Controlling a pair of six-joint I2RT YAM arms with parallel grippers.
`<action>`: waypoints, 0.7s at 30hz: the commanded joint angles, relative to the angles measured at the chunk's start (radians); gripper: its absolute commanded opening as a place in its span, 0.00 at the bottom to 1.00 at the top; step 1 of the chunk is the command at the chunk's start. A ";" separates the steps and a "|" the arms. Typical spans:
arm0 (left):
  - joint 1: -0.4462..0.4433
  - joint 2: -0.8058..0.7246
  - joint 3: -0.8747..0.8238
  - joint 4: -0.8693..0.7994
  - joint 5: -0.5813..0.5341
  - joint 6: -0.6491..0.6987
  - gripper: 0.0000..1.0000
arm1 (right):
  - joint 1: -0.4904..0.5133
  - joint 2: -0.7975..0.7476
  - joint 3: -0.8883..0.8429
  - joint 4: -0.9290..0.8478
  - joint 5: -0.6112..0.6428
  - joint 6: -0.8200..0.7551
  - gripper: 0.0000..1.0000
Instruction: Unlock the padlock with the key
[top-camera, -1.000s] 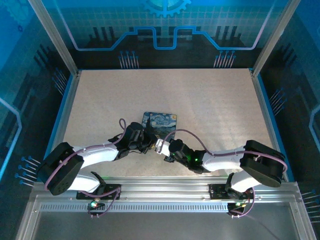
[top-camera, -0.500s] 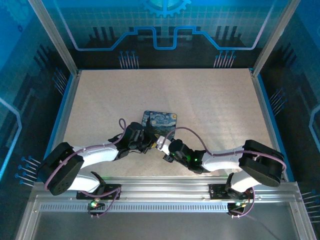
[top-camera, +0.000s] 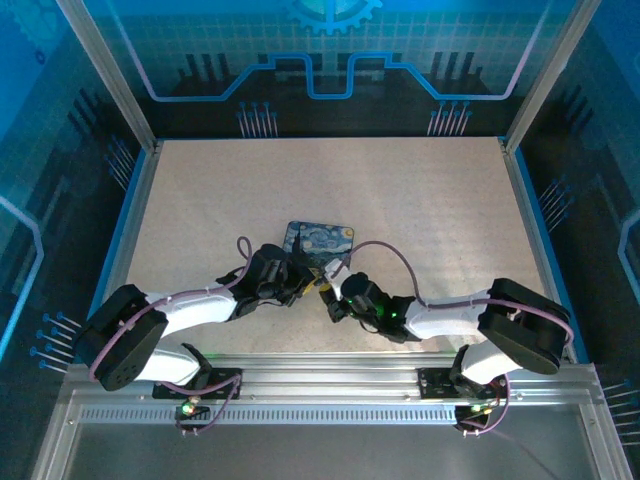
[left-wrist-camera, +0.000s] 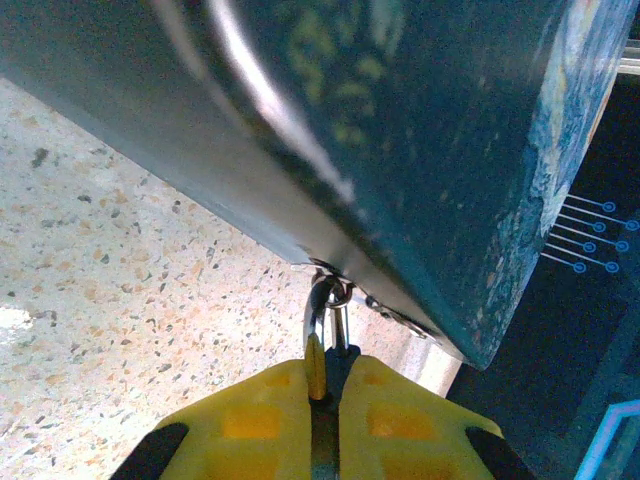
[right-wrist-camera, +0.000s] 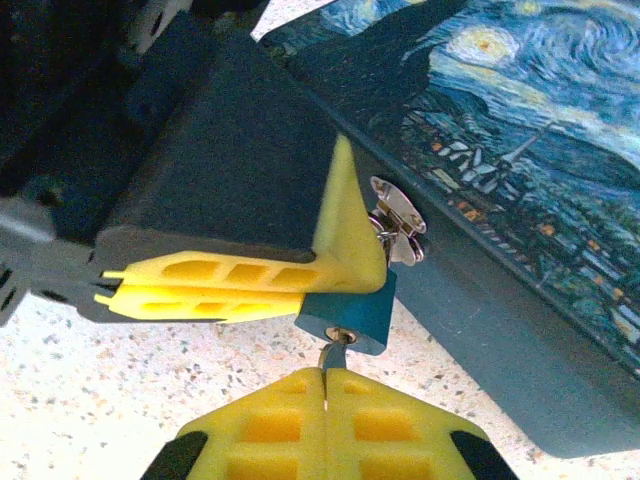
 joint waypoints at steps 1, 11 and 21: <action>-0.008 -0.026 0.004 0.030 0.053 -0.002 0.00 | -0.033 -0.008 -0.004 0.082 -0.046 0.202 0.00; -0.009 -0.023 -0.001 0.031 0.052 0.000 0.00 | -0.080 0.033 -0.032 0.155 -0.124 0.513 0.00; -0.008 -0.023 -0.001 0.031 0.051 0.000 0.00 | -0.093 0.088 -0.029 0.185 -0.171 0.658 0.00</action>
